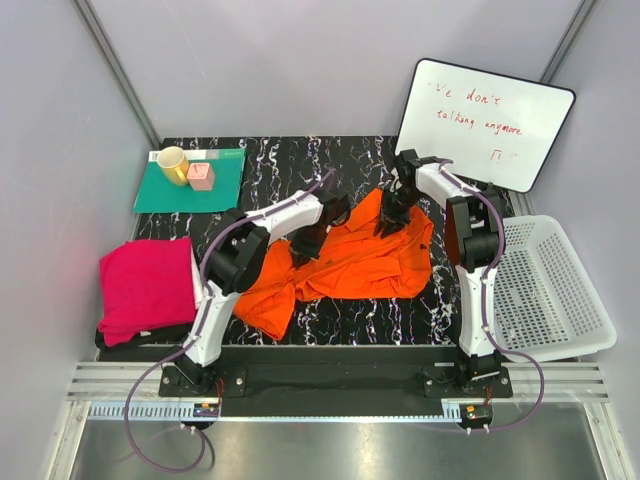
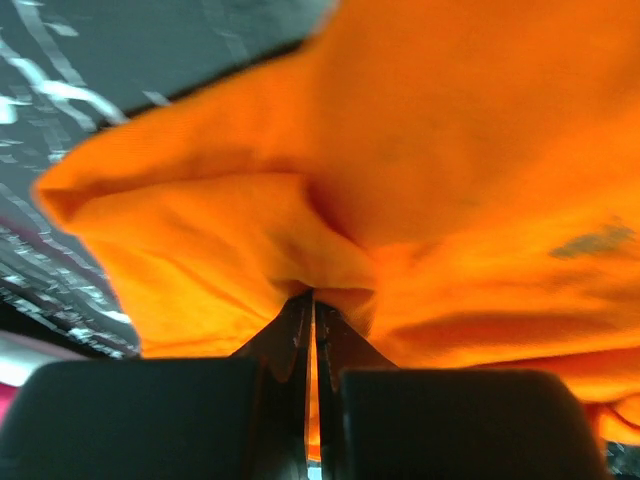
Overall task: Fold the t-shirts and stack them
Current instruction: Flatten out the tshirt
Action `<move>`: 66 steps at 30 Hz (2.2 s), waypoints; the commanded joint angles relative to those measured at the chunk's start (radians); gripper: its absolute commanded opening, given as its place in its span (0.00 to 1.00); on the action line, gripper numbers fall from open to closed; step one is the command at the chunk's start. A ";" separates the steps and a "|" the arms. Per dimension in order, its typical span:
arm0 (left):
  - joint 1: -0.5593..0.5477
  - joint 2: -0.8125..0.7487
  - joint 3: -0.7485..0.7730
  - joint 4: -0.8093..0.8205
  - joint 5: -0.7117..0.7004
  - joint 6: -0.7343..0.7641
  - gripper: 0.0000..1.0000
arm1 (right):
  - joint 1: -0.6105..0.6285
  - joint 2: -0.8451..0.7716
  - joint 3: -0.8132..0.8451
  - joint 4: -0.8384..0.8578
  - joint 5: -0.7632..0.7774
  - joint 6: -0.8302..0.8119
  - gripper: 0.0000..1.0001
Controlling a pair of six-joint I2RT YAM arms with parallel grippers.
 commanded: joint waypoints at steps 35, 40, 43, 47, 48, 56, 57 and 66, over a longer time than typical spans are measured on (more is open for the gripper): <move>0.283 -0.413 -0.308 0.173 0.069 0.045 0.75 | 0.004 0.000 0.023 0.003 -0.022 0.014 0.33; 0.277 -0.596 -0.417 0.219 0.108 0.051 0.95 | 0.004 -0.045 0.020 0.003 -0.002 -0.005 0.33; 0.277 -0.634 -0.454 0.231 0.111 0.054 0.99 | 0.004 -0.059 0.021 0.003 0.004 -0.009 0.33; 0.275 -0.632 -0.476 0.242 0.119 0.053 0.95 | 0.004 -0.054 0.024 0.001 0.001 -0.005 0.33; 0.275 -0.625 -0.482 0.248 0.109 0.054 0.93 | 0.004 -0.054 0.024 0.001 0.001 -0.003 0.33; 0.277 -0.517 -0.534 0.317 0.073 0.081 0.77 | 0.004 -0.052 0.034 0.001 0.007 0.015 0.33; 0.277 -0.503 -0.531 0.323 0.067 0.079 0.68 | 0.004 -0.054 0.037 0.001 0.012 0.015 0.33; 0.278 -0.401 -0.450 0.322 0.015 0.079 0.00 | -0.025 -0.132 0.084 0.001 0.098 0.017 0.49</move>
